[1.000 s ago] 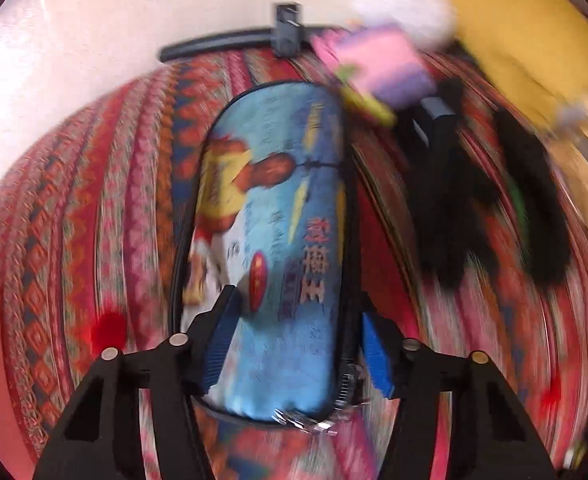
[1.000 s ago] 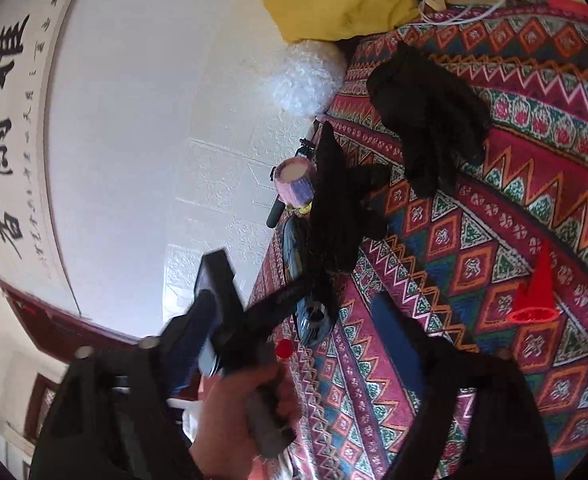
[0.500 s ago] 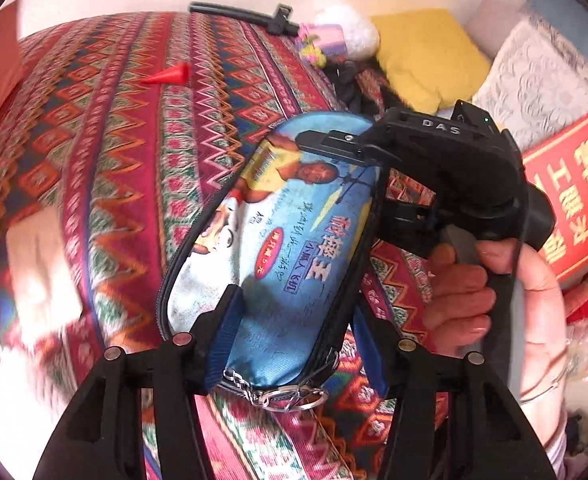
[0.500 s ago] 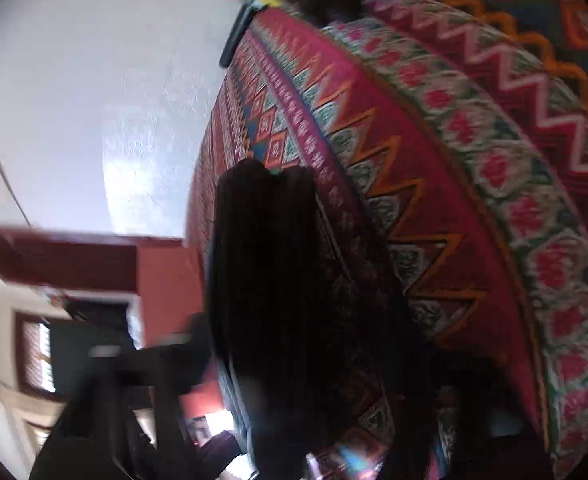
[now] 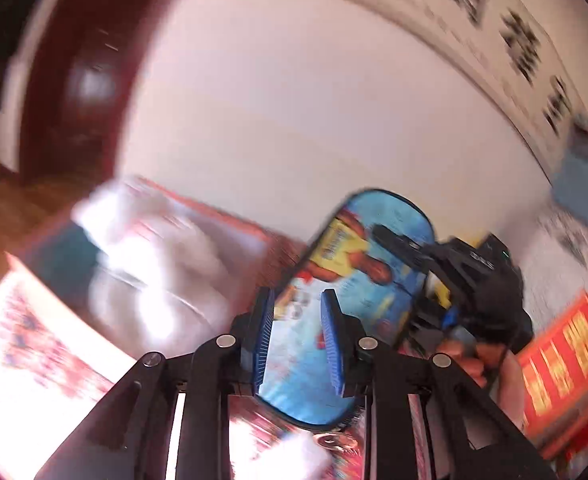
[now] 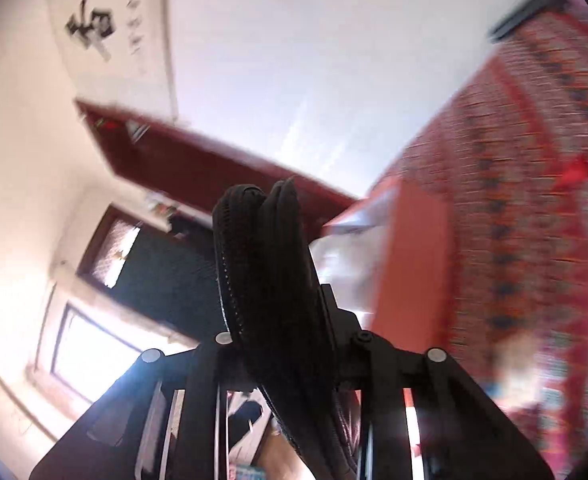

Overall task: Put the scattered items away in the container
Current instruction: 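Drop the blue pouch into the pink box with the left tool, then grasp a black glove with left while right grasps the other black glove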

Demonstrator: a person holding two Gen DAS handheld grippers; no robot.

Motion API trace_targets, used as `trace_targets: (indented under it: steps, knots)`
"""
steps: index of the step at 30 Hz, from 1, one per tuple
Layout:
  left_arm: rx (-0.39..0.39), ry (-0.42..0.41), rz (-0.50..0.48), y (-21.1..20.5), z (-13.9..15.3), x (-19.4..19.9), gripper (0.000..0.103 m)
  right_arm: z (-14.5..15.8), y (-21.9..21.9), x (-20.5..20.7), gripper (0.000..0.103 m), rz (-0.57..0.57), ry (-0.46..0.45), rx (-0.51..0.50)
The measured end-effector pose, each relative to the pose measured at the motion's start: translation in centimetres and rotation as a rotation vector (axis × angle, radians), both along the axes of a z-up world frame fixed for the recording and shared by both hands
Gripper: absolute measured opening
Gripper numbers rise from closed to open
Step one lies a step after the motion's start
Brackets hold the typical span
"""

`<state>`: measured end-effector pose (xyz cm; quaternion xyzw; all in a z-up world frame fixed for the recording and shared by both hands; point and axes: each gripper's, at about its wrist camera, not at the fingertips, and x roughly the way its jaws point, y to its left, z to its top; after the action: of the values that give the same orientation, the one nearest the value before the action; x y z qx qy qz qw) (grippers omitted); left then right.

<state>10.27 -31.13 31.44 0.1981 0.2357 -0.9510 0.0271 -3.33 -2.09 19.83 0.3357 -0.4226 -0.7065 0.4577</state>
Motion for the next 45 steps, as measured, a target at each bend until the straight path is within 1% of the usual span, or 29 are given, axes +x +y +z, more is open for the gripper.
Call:
trace_targets:
  steps: [1, 2, 3, 4, 5, 6, 7, 8, 10, 12, 16, 19, 21, 23, 25, 27, 29, 31, 32, 34, 35, 37, 40, 42, 43, 45]
  knots:
    - [-0.008, 0.016, 0.078, -2.5, 0.1, 1.1, 0.036, 1.2, -3.2, -0.6, 0.022, 0.023, 0.03, -0.01]
    - [-0.02, 0.024, 0.165, -4.7, -0.1, 2.2, 0.052, 2.2, -6.6, -1.3, 0.022, 0.05, 0.062, -0.02]
    - [-0.031, 0.011, 0.268, -6.8, -0.8, 3.3, 0.063, 2.7, -9.7, -1.9, 0.023, 0.081, 0.094, -0.015]
    - [-0.035, -0.024, 0.361, -8.6, -1.7, 4.1, 0.064, 2.8, -12.3, -2.4, 0.029, 0.092, 0.112, 0.028]
    - [-0.031, -0.062, 0.429, -10.3, -2.6, 4.8, 0.064, 2.4, -14.5, -2.9, 0.038, 0.048, 0.116, 0.144]
    - [-0.017, -0.091, 0.466, -11.7, -3.5, 5.3, 0.064, 1.9, -15.6, -3.1, 0.07, -0.018, 0.111, 0.25]
    - [0.008, -0.114, 0.492, -12.9, -4.3, 5.7, 0.064, 1.0, -15.7, -3.1, 0.089, -0.111, 0.102, 0.35]
    - [0.032, -0.132, 0.511, -13.7, -4.8, 6.0, 0.064, 0.2, -15.1, -3.0, 0.089, -0.164, 0.098, 0.39]
    - [0.047, -0.141, 0.518, -14.1, -5.2, 6.0, 0.064, -1.5, -12.2, -2.4, 0.089, -0.215, 0.1, 0.4]
    - [0.023, -0.146, 0.509, -13.2, -5.1, 5.1, 0.064, -2.6, -8.0, -1.2, 0.089, -0.266, 0.093, 0.397]
    - [-0.014, -0.153, 0.437, -10.2, -5.1, 2.3, 0.065, -2.9, 3.2, -0.1, 0.091, -0.421, 0.079, 0.436]
    - [-0.055, -0.171, 0.372, -7.3, -5.0, 0.6, 0.066, -2.7, 11.0, 1.1, 0.091, -0.514, 0.061, 0.426]
    - [-0.103, -0.175, 0.315, -4.2, -4.6, -0.8, 0.066, -2.9, 16.2, 2.6, 0.093, -0.593, 0.042, 0.388]
    - [-0.163, -0.182, 0.231, 0.0, -4.4, -2.6, 0.067, -3.0, 21.9, 4.4, 0.096, -0.678, 0.013, 0.333]
    - [-0.213, -0.202, 0.133, 5.0, -5.0, -5.0, 0.071, -4.3, 27.8, 6.2, 0.096, -0.764, -0.03, 0.27]
    - [-0.24, -0.243, 0.032, 10.6, -6.3, -7.8, 0.073, -6.3, 33.4, 7.6, 0.098, -0.838, -0.084, 0.212]
    - [-0.239, -0.277, -0.082, 16.7, -7.8, -10.6, 0.074, -8.6, 38.6, 8.8, 0.098, -0.901, -0.149, 0.174]
    - [-0.217, -0.318, -0.204, 23.5, -9.2, -14.0, 0.074, -11.1, 43.4, 9.4, 0.098, -0.966, -0.275, 0.123]
    - [-0.198, -0.338, -0.266, 26.7, -9.6, -15.8, 0.075, -12.4, 46.0, 9.7, 0.098, -0.992, -0.334, 0.052]
    - [-0.166, -0.37, -0.399, 33.9, -10.2, -20.1, 0.075, -14.3, 49.8, 10.3, 0.098, -1.043, -0.374, -0.072]
    - [-0.171, -0.38, -0.448, 37.3, -10.3, -22.2, 0.075, -15.1, 51.8, 10.5, 0.098, -1.077, -0.396, -0.109]
    - [-0.238, -0.389, -0.509, 43.9, -10.5, -26.7, 0.076, -16.4, 54.6, 10.6, 0.098, -1.124, -0.426, -0.135]
    - [-0.364, -0.388, -0.555, 52.4, -11.3, -33.6, 0.076, -18.0, 56.8, 10.6, 0.098, -1.169, -0.484, -0.152]
    - [-0.439, -0.413, -0.577, 56.6, -12.8, -37.6, 0.076, -19.0, 57.6, 10.0, 0.098, -1.169, -0.512, -0.175]
    - [-0.487, -0.437, -0.581, 58.4, -13.9, -39.5, 0.076, -19.0, 57.5, 9.4, 0.098, -1.171, -0.514, -0.166]
    - [-0.594, -0.496, -0.569, 61.0, -16.4, -42.6, 0.076, -18.2, 57.9, 7.9, 0.098, -1.193, -0.503, -0.094]
